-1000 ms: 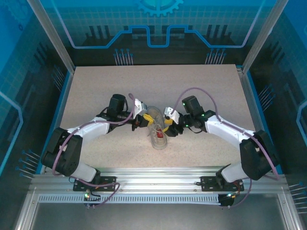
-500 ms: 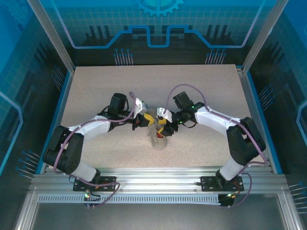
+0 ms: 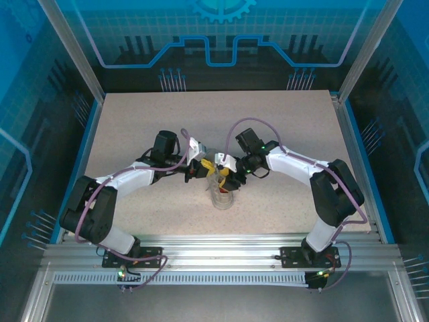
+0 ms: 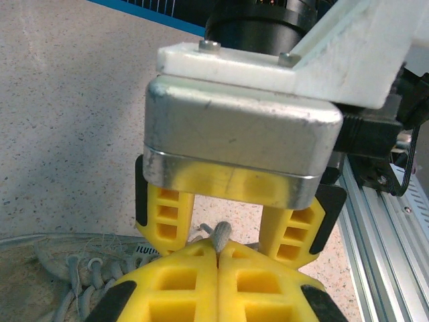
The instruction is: Tie the shoes
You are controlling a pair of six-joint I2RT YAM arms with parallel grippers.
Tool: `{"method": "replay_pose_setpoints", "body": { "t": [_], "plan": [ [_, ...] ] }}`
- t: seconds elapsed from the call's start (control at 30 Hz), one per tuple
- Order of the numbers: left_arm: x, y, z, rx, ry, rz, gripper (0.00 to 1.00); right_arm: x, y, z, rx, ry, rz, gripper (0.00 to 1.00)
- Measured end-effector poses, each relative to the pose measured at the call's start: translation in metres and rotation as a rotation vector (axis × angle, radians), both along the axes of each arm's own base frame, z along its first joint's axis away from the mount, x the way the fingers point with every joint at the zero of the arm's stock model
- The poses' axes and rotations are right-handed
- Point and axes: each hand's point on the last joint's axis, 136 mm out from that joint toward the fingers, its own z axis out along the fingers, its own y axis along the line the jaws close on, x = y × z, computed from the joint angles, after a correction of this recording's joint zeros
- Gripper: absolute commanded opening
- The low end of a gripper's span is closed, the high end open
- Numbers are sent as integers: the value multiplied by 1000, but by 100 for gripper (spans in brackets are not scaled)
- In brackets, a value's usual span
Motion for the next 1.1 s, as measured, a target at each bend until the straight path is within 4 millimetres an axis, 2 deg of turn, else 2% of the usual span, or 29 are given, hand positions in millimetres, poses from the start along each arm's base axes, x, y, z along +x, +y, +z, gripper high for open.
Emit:
{"method": "replay_pose_setpoints", "body": {
  "t": [0.37,0.5,0.87,1.1],
  "plan": [
    [0,0,0,0,1,0,0,4,-4,-5,-36,-5,-26,10],
    [0,0,0,1,3,0,0,6,-6,-7,-52,-4,-49,2],
    [-1,0,1,1,2,0,0,26,-12,-11,-101,-41,-163,0],
    [-12,-3,6,24,-24,-1,0,41,-18,-15,-135,-65,-266,0]
  ]
}}
